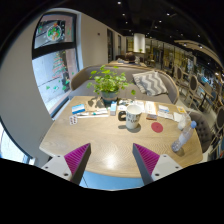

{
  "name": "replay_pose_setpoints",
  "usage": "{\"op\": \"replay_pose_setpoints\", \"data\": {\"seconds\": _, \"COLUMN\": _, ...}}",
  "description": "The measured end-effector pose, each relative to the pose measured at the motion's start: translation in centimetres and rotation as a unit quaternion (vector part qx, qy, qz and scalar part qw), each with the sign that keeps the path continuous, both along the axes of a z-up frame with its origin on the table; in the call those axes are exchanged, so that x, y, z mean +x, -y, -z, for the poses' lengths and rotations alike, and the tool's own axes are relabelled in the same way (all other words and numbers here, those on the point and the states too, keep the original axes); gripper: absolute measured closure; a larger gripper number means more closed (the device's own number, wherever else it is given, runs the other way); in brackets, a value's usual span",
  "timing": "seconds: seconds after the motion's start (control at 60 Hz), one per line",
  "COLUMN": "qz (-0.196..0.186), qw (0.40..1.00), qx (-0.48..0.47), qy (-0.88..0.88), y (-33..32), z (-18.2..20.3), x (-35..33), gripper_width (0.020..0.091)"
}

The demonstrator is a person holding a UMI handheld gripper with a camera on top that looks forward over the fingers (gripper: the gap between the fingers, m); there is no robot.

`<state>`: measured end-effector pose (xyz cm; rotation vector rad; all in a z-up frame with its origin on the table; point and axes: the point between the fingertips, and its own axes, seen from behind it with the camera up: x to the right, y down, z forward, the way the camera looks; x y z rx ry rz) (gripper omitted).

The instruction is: Pour water

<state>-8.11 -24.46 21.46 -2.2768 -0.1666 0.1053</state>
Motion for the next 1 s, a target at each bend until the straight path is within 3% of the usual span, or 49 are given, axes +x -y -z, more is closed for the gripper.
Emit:
{"op": "replay_pose_setpoints", "data": {"seconds": 0.283, "qz": 0.03, "qw": 1.0, "qx": 0.006, "qy": 0.0, "y": 0.5, "z": 1.3, "x": 7.9, "gripper_width": 0.0245}}
{"op": "replay_pose_setpoints", "data": {"seconds": 0.583, "qz": 0.068, "qw": 0.997, "qx": 0.034, "qy": 0.029, "y": -0.4, "z": 6.6, "x": 24.0, "gripper_width": 0.0247}}
{"op": "replay_pose_setpoints", "data": {"seconds": 0.8, "qz": 0.101, "qw": 0.993, "qx": 0.047, "qy": 0.027, "y": -4.5, "z": 10.4, "x": 34.1, "gripper_width": 0.0248}}
{"op": "replay_pose_setpoints", "data": {"seconds": 1.0, "qz": 0.098, "qw": 0.993, "qx": 0.062, "qy": -0.006, "y": -10.5, "z": 13.1, "x": 37.1, "gripper_width": 0.0246}}
